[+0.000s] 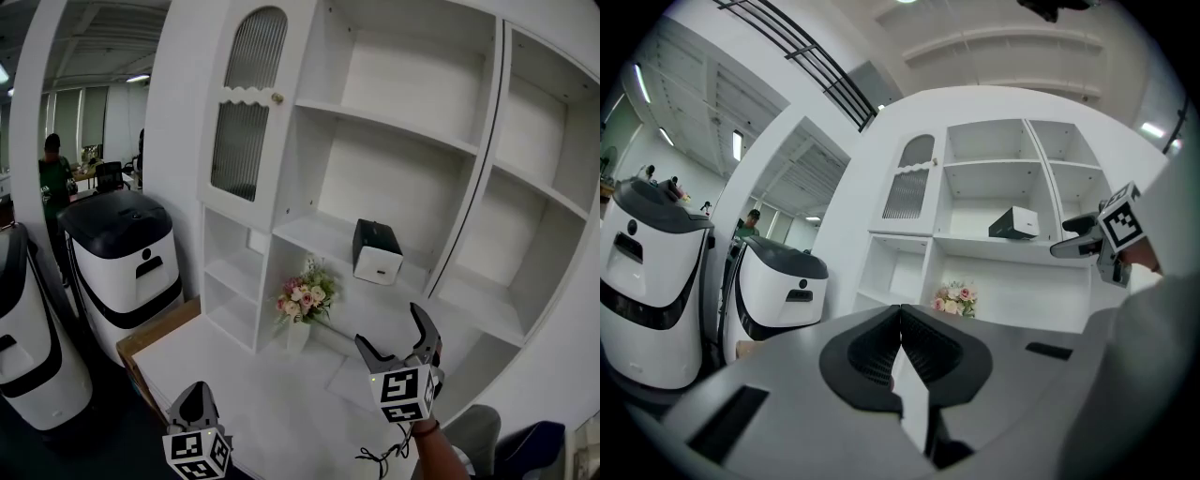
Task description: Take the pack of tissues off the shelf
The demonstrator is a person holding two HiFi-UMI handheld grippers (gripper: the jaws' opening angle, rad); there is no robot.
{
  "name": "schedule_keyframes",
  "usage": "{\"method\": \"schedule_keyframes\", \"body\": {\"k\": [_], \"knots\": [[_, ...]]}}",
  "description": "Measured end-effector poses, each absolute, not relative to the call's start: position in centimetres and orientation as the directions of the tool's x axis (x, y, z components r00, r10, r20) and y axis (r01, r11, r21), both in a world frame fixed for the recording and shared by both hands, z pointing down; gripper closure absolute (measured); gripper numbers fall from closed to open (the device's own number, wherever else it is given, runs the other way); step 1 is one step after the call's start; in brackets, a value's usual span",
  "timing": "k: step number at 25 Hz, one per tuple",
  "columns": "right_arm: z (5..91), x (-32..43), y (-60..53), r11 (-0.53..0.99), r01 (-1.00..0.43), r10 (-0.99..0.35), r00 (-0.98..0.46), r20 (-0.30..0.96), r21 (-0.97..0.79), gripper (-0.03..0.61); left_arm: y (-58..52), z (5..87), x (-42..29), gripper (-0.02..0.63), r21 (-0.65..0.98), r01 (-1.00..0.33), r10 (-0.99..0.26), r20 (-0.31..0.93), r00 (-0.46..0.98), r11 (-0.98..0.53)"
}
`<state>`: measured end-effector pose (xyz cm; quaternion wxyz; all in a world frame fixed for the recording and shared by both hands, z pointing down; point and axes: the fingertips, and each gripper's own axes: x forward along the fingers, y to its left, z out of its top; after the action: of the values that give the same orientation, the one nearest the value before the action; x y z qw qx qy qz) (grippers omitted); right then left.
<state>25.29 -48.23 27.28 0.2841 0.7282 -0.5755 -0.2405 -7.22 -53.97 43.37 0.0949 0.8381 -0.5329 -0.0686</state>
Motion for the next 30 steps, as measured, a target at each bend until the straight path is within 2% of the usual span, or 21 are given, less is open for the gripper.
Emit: {"method": "schedule_keyframes", "body": {"k": [20,30], "knots": [[21.6,26.7,-54.0,-0.168,-0.323,-0.952,0.297,-0.069,0.931,0.061,-55.3,43.6,-6.8,0.595,0.227,-0.890,-0.916,-0.024,0.401,-0.395],[21.2,27.0,-57.1,-0.120,-0.265,-0.949,0.313,-0.033,0.957,0.055,-56.4,43.7,-7.1,0.595,0.232,-0.898,-0.925,-0.025,0.378,-0.373]]}}
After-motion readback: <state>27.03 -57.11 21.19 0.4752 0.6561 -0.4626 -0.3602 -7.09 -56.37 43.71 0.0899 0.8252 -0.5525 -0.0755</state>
